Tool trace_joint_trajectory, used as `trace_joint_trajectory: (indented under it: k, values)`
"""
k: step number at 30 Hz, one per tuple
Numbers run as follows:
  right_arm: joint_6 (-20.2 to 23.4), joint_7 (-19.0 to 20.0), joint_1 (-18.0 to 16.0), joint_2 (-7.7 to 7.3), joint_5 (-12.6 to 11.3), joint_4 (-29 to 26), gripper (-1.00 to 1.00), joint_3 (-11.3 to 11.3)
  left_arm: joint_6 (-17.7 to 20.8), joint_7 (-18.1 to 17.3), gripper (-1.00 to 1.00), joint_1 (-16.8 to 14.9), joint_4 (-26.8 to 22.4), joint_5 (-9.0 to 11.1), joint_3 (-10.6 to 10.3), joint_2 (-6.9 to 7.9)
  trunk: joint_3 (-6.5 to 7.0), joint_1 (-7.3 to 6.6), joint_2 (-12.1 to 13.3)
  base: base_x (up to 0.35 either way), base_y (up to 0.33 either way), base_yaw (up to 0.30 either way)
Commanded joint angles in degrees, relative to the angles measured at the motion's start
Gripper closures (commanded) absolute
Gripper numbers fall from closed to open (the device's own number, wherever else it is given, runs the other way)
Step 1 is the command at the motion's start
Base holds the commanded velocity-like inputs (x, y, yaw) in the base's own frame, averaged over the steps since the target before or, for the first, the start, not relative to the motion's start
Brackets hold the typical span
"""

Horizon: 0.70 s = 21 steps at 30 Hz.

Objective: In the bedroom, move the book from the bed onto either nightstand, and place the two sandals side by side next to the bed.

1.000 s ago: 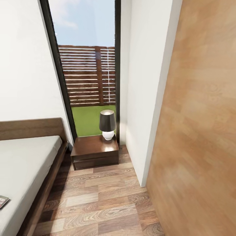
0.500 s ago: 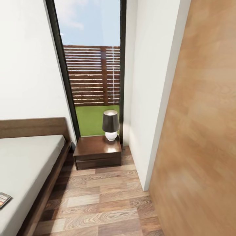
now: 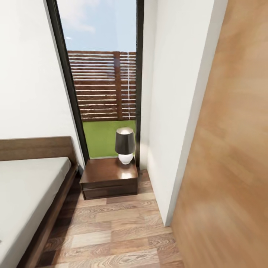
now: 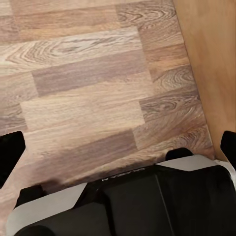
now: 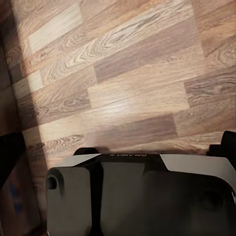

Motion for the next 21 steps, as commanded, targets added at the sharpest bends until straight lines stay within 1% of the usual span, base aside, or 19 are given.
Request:
trace_joint_trajectory:
  k: [1, 6, 9, 21]
  values:
    - [-0.1, 0.2, -0.1, -0.02, -0.5, 0.1, -1.00, 0.2, -0.3, -0.1, -1.00, -0.1, 0.1, -0.2, 0.1, 0.00, -0.11, 0.06, -0.1, 0.306, 0.104, 0.000]
    - [-0.1, 0.2, -0.1, -0.02, -0.5, 0.1, -1.00, 0.2, -0.3, -0.1, -1.00, -0.1, 0.1, -0.2, 0.1, 0.00, -0.12, 0.06, -0.1, 0.307, 0.084, 0.001]
    - [-0.1, 0.2, -0.1, -0.02, -0.5, 0.1, -1.00, 0.2, -0.3, -0.1, -1.00, -0.1, 0.1, -0.2, 0.1, 0.00, -0.21, 0.06, -0.1, 0.307, 0.018, 0.090]
    - [-0.2, 0.2, -0.1, -0.02, -0.5, 0.1, -1.00, 0.2, -0.3, -0.1, -1.00, 0.0, 0.1, -0.2, 0.1, 0.00, -0.45, 0.06, -0.1, 0.304, 0.002, 0.236]
